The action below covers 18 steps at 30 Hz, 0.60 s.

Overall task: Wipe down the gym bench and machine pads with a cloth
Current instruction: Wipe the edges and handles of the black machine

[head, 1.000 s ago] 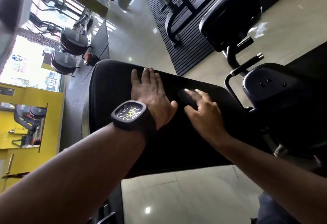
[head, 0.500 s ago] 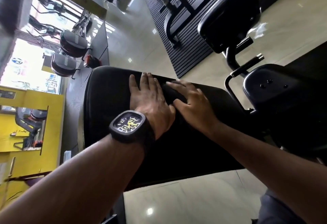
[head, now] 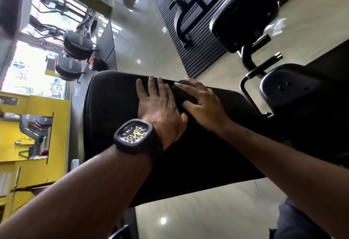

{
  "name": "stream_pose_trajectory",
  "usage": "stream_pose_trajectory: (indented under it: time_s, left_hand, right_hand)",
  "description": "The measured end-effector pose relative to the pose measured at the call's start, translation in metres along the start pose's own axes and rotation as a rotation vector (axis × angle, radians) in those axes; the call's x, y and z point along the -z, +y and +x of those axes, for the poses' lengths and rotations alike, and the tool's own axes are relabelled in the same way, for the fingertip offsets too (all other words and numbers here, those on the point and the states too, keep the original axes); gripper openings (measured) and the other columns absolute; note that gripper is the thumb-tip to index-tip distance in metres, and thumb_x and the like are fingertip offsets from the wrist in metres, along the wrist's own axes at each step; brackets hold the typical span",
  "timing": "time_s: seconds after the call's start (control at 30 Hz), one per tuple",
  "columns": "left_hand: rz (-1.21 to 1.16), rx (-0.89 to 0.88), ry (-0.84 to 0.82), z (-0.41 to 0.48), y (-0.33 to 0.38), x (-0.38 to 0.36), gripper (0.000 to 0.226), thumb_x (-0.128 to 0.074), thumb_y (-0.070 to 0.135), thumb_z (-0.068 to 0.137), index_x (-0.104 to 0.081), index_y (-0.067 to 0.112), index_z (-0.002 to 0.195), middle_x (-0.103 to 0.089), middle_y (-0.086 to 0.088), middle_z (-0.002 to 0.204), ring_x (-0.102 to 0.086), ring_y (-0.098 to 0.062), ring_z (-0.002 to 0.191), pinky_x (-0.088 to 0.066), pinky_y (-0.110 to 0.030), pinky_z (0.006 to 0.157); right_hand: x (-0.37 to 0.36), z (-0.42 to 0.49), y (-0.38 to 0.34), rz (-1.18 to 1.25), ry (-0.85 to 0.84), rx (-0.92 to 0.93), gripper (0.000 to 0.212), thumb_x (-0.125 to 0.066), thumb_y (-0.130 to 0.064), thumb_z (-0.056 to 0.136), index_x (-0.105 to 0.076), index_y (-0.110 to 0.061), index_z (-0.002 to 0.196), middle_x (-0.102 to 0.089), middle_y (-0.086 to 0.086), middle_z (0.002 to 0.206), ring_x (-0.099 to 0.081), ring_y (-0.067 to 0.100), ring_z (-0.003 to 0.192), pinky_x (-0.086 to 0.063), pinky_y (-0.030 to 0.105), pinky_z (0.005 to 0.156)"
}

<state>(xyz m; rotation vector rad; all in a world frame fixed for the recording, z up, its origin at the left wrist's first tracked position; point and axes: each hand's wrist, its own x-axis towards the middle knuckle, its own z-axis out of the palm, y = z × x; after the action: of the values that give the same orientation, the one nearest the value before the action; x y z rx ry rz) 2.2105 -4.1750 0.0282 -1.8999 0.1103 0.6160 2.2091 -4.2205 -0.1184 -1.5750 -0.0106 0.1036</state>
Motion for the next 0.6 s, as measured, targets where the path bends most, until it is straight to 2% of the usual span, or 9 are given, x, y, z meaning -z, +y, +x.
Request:
stream_pose_trajectory:
  time_s: [0.1,0.23,0.3,0.4,0.5,0.53,0.6]
  left_hand:
    - [0.003,-0.003,0.003,0.001,0.001,0.000,0.086,-0.018,0.060,0.101,0.006,0.002,0.160,0.010,-0.020,0.168,0.014,-0.039,0.154,0.010,-0.065,0.120]
    - [0.013,-0.007,-0.011,0.000,0.002,0.000,0.089,-0.018,0.063,0.101,0.008,0.002,0.160,0.012,-0.021,0.168,0.016,-0.040,0.154,0.011,-0.066,0.119]
    - [0.016,-0.018,-0.017,0.001,0.002,0.000,0.089,-0.017,0.065,0.101,0.009,0.003,0.160,0.013,-0.020,0.168,0.017,-0.041,0.153,0.011,-0.067,0.118]
    - [0.015,-0.035,-0.010,0.003,0.003,-0.002,0.089,-0.017,0.065,0.100,0.009,0.005,0.160,0.013,-0.019,0.168,0.017,-0.040,0.154,0.011,-0.070,0.117]
    - [0.008,-0.046,-0.004,0.003,0.004,-0.002,0.089,-0.017,0.065,0.100,0.008,0.005,0.160,0.013,-0.019,0.168,0.017,-0.041,0.154,0.011,-0.070,0.117]
    - [0.012,-0.050,-0.004,0.003,0.004,-0.003,0.089,-0.017,0.066,0.099,0.008,0.005,0.160,0.013,-0.019,0.168,0.017,-0.041,0.154,0.011,-0.070,0.117]
    - [0.021,-0.052,-0.002,0.003,0.005,-0.003,0.091,-0.016,0.068,0.099,0.008,0.006,0.160,0.013,-0.020,0.168,0.016,-0.041,0.153,0.011,-0.070,0.117]
  right_hand:
    - [-0.001,0.030,0.003,-0.044,-0.017,0.077,0.055,-0.058,-0.032,0.089,-0.052,-0.044,0.142,-0.046,-0.006,0.154,-0.048,0.024,0.136,-0.038,0.042,0.115]
    - [0.003,0.051,0.033,-0.125,-0.023,-0.249,0.058,-0.047,-0.045,0.090,-0.044,-0.044,0.147,-0.047,0.006,0.151,-0.048,0.036,0.132,-0.039,0.043,0.110]
    - [0.001,0.037,0.034,-0.133,-0.010,-0.309,0.057,-0.048,-0.044,0.091,-0.045,-0.041,0.148,-0.048,0.008,0.148,-0.048,0.038,0.131,-0.039,0.043,0.108]
    - [-0.003,0.014,0.016,-0.059,0.038,-0.120,0.057,-0.053,-0.039,0.086,-0.052,-0.043,0.143,-0.048,-0.005,0.150,-0.049,0.030,0.130,-0.039,0.040,0.109]
    - [-0.002,0.027,0.011,-0.056,0.002,0.080,0.055,-0.056,-0.036,0.087,-0.051,-0.047,0.141,-0.048,-0.013,0.150,-0.051,0.024,0.129,-0.043,0.042,0.108]
    - [-0.001,0.034,0.015,-0.063,-0.009,0.067,0.055,-0.056,-0.037,0.088,-0.049,-0.048,0.141,-0.049,-0.011,0.149,-0.052,0.024,0.129,-0.044,0.044,0.107]
    - [0.002,0.045,0.031,-0.068,-0.001,-0.079,0.054,-0.056,-0.039,0.091,-0.046,-0.049,0.143,-0.050,-0.004,0.148,-0.052,0.028,0.129,-0.043,0.045,0.108]
